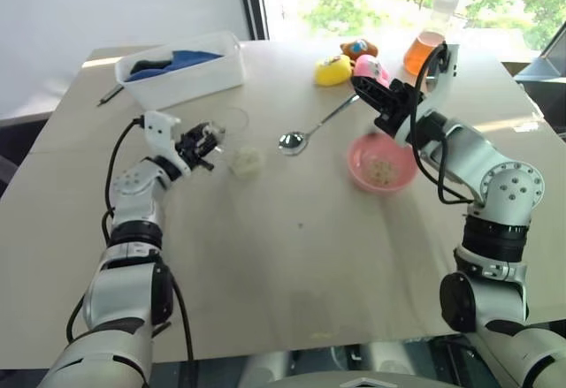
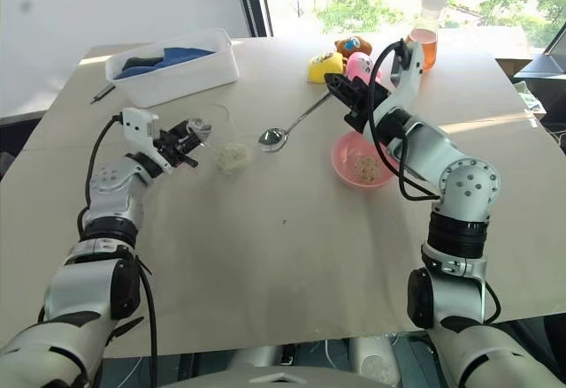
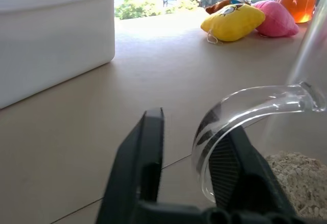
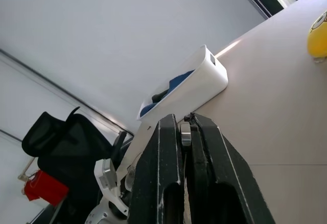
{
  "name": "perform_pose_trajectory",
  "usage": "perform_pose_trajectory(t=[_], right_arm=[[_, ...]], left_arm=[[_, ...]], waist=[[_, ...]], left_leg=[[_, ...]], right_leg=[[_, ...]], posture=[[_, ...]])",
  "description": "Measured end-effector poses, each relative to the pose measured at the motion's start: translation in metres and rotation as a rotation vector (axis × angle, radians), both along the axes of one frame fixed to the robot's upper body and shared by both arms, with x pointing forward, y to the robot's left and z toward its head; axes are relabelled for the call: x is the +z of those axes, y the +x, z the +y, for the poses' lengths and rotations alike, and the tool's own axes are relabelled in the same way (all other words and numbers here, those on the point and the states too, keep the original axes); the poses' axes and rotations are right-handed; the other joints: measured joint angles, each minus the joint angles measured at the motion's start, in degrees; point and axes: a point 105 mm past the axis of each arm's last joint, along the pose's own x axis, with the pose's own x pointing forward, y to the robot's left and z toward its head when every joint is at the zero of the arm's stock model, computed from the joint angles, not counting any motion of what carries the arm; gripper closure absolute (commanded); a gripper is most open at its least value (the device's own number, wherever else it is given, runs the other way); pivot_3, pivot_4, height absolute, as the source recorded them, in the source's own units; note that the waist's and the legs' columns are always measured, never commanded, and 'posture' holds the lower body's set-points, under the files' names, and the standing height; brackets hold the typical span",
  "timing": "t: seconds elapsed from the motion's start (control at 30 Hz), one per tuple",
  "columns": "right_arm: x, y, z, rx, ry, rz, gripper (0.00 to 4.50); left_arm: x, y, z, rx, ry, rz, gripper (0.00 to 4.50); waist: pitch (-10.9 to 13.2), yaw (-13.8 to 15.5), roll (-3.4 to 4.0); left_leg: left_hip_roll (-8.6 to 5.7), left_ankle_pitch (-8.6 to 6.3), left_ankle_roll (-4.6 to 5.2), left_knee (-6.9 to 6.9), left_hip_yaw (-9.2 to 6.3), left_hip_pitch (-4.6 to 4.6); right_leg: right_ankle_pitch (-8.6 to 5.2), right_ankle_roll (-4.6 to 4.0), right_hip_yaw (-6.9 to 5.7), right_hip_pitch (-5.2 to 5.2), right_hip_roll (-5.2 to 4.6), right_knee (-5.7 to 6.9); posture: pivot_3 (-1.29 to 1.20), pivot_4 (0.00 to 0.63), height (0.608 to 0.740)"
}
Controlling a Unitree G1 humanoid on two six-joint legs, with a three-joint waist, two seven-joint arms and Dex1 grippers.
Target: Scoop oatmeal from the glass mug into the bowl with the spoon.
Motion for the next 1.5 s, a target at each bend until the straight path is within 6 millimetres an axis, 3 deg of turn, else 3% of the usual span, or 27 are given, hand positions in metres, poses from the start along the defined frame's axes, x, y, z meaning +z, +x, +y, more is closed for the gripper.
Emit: perform_pose_trajectory(t=[0.07,0.23,0.47,0.63,0.87,1.17,1.33,1.5], right_arm=[[0.000,0.001,-0.001,-0.008,0.004,0.001,4.50],[0.003,0.002,-0.001,-0.019,0.003,0.002,4.50],[0.050,0.007,0.006,-0.049,0.010,-0.132,4.50],[0.056,0.002,0.023,0.000,-0.067,-0.206,4.50],[0.045,-0.002,0.043,0.065,-0.223,-0.289,4.50],[0.023,-0.015,0.063,0.161,-0.458,-0.422,4.50],[-0.020,-0.021,0.090,0.245,-0.641,-0.508,4.50],[-0.032,-0.020,0.102,0.271,-0.635,-0.521,4.50]], left_arm=[[0.010,0.002,-0.004,-0.010,-0.016,-0.038,4.37],[0.011,0.000,-0.006,-0.024,0.015,-0.055,4.37],[0.015,-0.012,-0.027,-0.102,0.070,-0.046,4.37],[0.018,-0.018,-0.052,-0.158,0.103,-0.009,4.37],[0.024,-0.021,-0.076,-0.199,0.140,0.038,4.37],[0.024,-0.021,-0.078,-0.201,0.216,0.079,4.37],[0.026,-0.022,-0.088,-0.239,0.260,0.095,4.37],[0.025,-0.022,-0.088,-0.239,0.263,0.097,4.37]], waist=[[-0.04,0.02,-0.05],[-0.04,0.00,-0.05],[-0.04,0.00,-0.05],[-0.04,0.06,-0.05],[-0.04,-0.05,-0.05],[-0.04,0.05,-0.06],[-0.05,0.02,-0.07],[-0.05,0.05,-0.07]], left_leg=[[0.00,0.00,0.00,0.01,0.01,0.03],[0.01,0.01,0.01,0.03,0.08,0.04],[0.00,0.01,0.01,0.03,0.12,-0.02],[0.00,0.01,0.02,0.05,0.13,-0.09],[0.01,0.01,0.01,0.06,0.14,-0.08],[0.00,0.01,0.01,0.09,0.13,-0.10],[0.00,0.01,0.01,0.14,0.15,-0.09],[0.00,0.01,0.01,0.25,0.13,-0.08]], right_leg=[[0.00,0.00,0.01,0.00,0.00,0.03],[0.01,0.02,0.10,-0.03,0.01,0.12],[0.03,0.05,0.16,-0.12,0.00,0.05],[0.04,0.07,0.16,-0.15,-0.01,0.03],[0.05,0.08,0.17,-0.16,0.04,0.04],[0.05,0.08,0.16,-0.17,0.03,0.03],[0.05,0.08,0.17,-0.17,0.04,0.07],[0.07,0.11,0.16,-0.15,0.05,0.11]], posture=[[0.00,0.150,0.740],[0.00,0.150,0.740],[0.00,0.150,0.740],[0.00,0.150,0.740],[0.00,0.150,0.740],[0.00,0.150,0.740],[0.00,0.150,0.740],[0.00,0.150,0.740]])
